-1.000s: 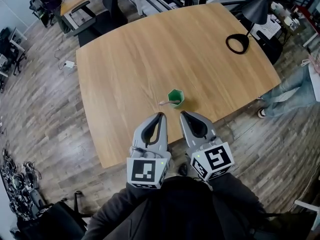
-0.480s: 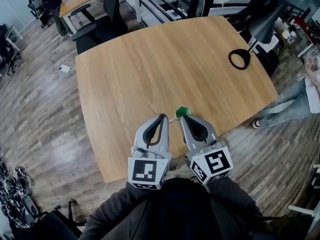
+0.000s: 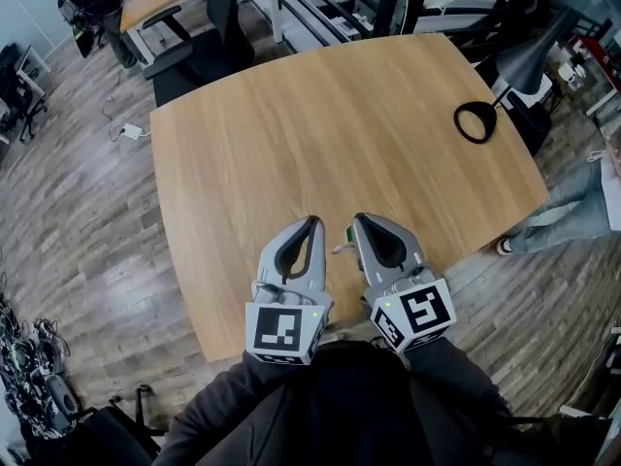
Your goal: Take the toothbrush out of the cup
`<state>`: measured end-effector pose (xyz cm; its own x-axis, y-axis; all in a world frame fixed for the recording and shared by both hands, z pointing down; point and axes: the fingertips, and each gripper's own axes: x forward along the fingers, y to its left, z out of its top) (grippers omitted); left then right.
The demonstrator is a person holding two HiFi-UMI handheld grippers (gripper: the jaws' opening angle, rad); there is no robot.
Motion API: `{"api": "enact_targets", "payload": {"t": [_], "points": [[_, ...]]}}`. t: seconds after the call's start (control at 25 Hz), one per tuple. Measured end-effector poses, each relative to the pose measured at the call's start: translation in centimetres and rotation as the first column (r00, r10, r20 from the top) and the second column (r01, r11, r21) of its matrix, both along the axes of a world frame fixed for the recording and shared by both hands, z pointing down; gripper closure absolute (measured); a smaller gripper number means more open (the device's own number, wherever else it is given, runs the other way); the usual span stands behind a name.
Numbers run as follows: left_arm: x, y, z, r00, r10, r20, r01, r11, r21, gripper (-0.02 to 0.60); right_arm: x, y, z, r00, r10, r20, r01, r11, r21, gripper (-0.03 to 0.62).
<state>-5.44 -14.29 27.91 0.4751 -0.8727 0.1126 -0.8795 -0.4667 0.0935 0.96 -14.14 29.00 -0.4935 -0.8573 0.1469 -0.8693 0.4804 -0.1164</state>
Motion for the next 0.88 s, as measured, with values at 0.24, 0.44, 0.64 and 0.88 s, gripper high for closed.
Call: {"api": "enact_targets", "payload": {"t": [0.24, 0.44, 0.64, 0.88], "points": [[-0.4, -1.1, 0.3, 0.999, -0.035, 0.011, 0.036, 0.999, -0.036, 0.574, 0.0, -1.0, 0.6, 1.000, -0.014, 0.002, 0.014, 1.000, -0.015, 0.592], [0.1, -1.2, 1.2, 1.000, -0.014, 0.002, 0.014, 0.998, -0.056, 0.574, 0.7, -0.8, 1.6, 1.000, 0.000, -0.001, 0.000, 0.999, -0.048, 0.592], [1.2, -1.3, 2.8, 1.000, 0.011, -0.005, -0.011, 0.996, -0.084, 0.574, 1.6, -0.6, 3.8, 1.000, 0.014, 0.001, -0.014, 0.995, -0.101, 0.592], [0.7, -0.3, 7.2, 1.000, -0.001, 0.018, 0.004, 0.979, -0.205, 0.574, 2.0, 1.2, 7.9, 0.999, 0.029, 0.015, -0.025, 0.976, -0.215, 0.592]]}}
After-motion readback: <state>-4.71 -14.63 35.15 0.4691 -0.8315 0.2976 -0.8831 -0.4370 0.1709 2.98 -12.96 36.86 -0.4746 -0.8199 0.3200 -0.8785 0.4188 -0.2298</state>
